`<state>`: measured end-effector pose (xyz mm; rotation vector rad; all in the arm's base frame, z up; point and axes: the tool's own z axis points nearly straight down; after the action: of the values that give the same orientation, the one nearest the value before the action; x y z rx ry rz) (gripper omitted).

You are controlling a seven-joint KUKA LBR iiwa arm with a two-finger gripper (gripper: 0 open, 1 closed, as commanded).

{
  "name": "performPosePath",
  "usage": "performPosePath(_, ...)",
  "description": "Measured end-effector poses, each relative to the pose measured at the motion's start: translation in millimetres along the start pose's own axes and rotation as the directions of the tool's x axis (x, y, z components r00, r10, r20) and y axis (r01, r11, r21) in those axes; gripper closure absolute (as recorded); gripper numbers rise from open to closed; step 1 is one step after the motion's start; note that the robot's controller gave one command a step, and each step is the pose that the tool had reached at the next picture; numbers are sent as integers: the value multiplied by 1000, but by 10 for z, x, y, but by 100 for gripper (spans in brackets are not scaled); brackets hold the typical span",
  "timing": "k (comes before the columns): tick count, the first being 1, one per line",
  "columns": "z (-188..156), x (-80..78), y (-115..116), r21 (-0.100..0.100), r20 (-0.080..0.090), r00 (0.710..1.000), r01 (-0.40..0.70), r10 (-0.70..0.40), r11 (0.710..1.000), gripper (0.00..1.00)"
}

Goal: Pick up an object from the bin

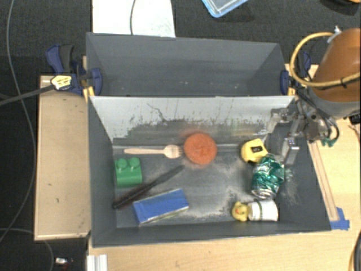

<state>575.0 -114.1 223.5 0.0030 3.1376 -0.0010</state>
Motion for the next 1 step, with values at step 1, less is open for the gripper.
performPosePath(1, 280, 16, -48, 0, 1, 1000, 30, -30, 1000, 0)
